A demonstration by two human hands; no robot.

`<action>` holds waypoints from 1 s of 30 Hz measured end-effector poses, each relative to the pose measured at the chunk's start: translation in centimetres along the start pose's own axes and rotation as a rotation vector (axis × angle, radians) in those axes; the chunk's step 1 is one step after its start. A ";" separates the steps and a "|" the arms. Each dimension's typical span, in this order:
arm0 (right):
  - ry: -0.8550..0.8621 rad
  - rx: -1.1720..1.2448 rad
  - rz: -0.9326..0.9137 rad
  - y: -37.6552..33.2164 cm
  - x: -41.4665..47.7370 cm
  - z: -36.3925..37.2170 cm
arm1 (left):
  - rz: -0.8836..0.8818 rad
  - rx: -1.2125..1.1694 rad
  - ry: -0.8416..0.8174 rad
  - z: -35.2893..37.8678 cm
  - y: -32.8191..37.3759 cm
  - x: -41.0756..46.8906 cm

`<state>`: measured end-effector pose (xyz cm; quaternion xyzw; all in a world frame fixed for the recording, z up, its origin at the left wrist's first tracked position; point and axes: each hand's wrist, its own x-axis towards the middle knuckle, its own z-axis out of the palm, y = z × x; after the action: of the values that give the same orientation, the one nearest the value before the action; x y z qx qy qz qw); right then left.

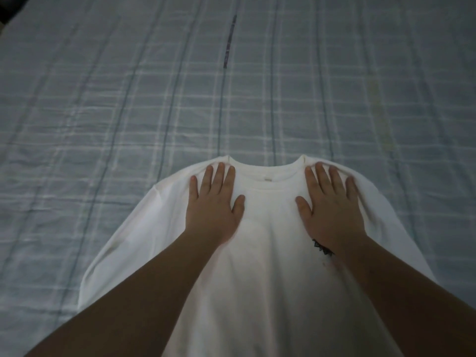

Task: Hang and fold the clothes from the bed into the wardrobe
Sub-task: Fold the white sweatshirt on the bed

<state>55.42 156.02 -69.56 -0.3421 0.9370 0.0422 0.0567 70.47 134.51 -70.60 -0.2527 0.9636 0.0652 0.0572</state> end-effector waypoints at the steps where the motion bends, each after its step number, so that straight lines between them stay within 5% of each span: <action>1: -0.004 0.006 0.000 0.0 0.0 0.0 | -0.002 0.004 0.002 0.0 0.1 0.0; 8: -0.020 0.045 0.004 -1.0 -3.7 -1.2 | -0.014 -0.023 -0.046 -0.9 1.0 -4.0; 30: -0.102 0.189 -0.101 -3.4 -39.9 -1.6 | 0.069 -0.035 -0.154 1.8 4.2 -41.6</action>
<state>87.83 178.61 -62.68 -0.3795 0.9142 -0.0320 0.1382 104.54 158.35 -66.04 -0.2147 0.9632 0.1031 0.1243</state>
